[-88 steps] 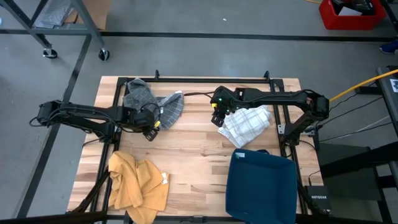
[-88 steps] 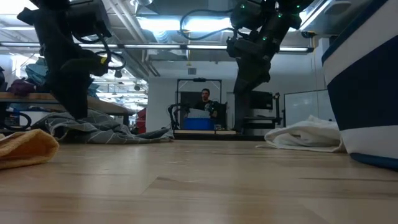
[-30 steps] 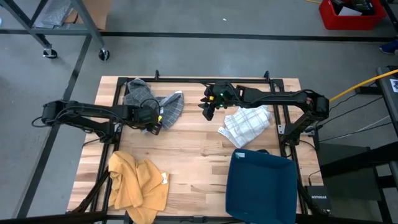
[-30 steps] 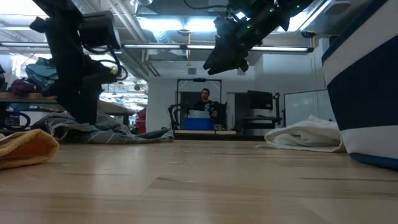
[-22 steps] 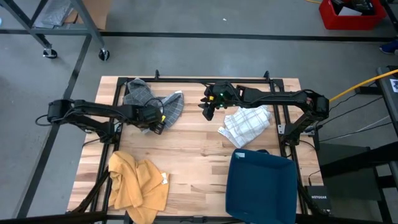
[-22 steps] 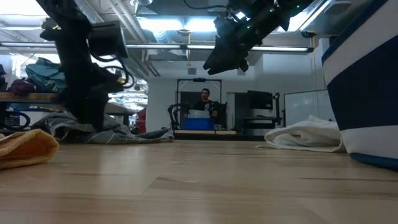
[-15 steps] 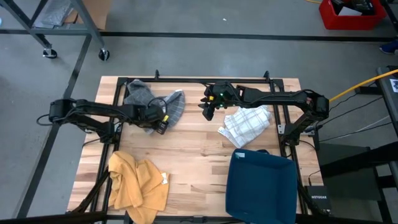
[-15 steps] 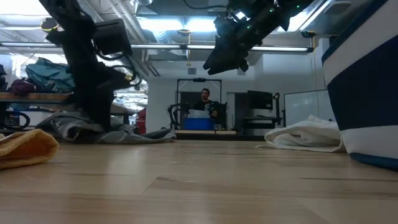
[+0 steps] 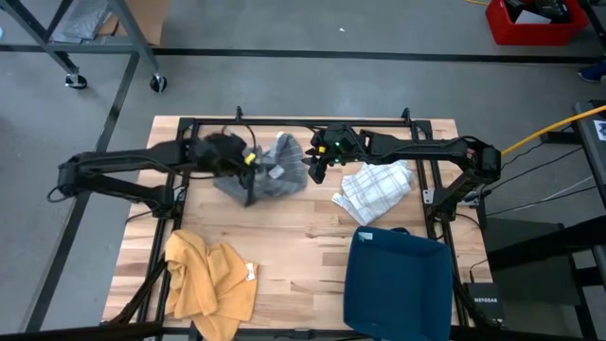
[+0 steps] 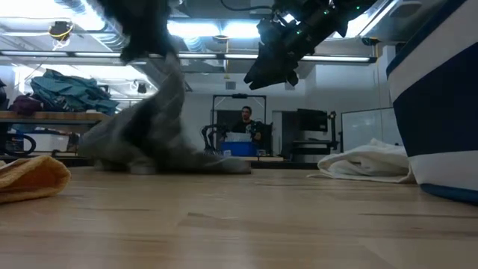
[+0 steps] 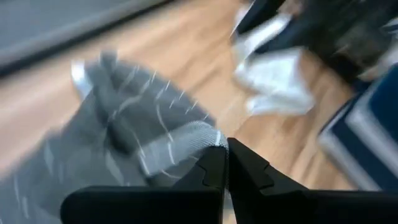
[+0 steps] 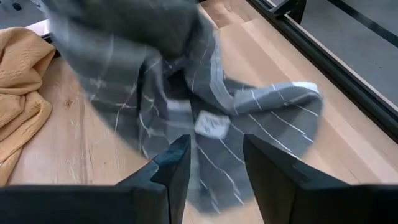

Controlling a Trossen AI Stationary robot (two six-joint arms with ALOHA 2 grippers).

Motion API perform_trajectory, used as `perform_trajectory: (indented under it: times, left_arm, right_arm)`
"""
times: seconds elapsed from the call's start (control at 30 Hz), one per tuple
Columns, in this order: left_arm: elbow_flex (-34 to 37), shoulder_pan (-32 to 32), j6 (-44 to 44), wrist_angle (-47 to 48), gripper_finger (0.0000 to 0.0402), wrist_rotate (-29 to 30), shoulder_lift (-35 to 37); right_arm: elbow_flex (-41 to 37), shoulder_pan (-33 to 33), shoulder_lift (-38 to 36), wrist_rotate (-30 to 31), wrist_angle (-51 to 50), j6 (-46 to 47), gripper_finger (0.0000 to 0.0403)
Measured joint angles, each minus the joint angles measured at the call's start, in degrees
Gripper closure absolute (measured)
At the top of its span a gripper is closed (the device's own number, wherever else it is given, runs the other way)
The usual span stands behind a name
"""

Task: Fold towel
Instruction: Fold the gray kitchen towel

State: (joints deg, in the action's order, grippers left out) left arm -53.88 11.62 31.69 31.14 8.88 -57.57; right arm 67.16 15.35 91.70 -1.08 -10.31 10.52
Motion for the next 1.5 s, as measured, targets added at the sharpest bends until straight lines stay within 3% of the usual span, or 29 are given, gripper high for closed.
perform_trajectory:
  times: [0.3,0.53,0.73,1.0,1.27,1.5]
  left_arm:
    - [-13.25,6.72,-8.37,-0.56,0.0401,1.36,7.49]
    - [-17.66,13.15,-12.94,-0.33,0.0401,1.57,9.78]
    - [-20.90,19.08,-13.60,-0.66,0.0401,2.05,10.17]
    - [-21.50,21.25,-9.78,-9.55,0.0402,2.05,10.02]
    - [-21.50,21.41,-8.97,-16.06,0.0401,1.63,9.14]
    - [-21.48,21.44,-9.00,-22.50,0.0401,1.75,8.12]
  right_arm:
    - [0.00,0.00,0.00,0.00,3.38,-0.26,0.0252]
    - [0.00,0.07,0.00,0.00,13.77,-0.31,0.0252]
    - [0.00,0.04,-0.02,0.54,14.84,0.05,0.0252]
    - [0.00,0.00,1.56,0.39,12.72,11.37,0.0252]
    - [0.00,-2.44,8.71,-3.91,15.22,19.12,0.0252]
    - [-0.02,-5.58,14.98,-4.55,29.09,19.30,0.0252]
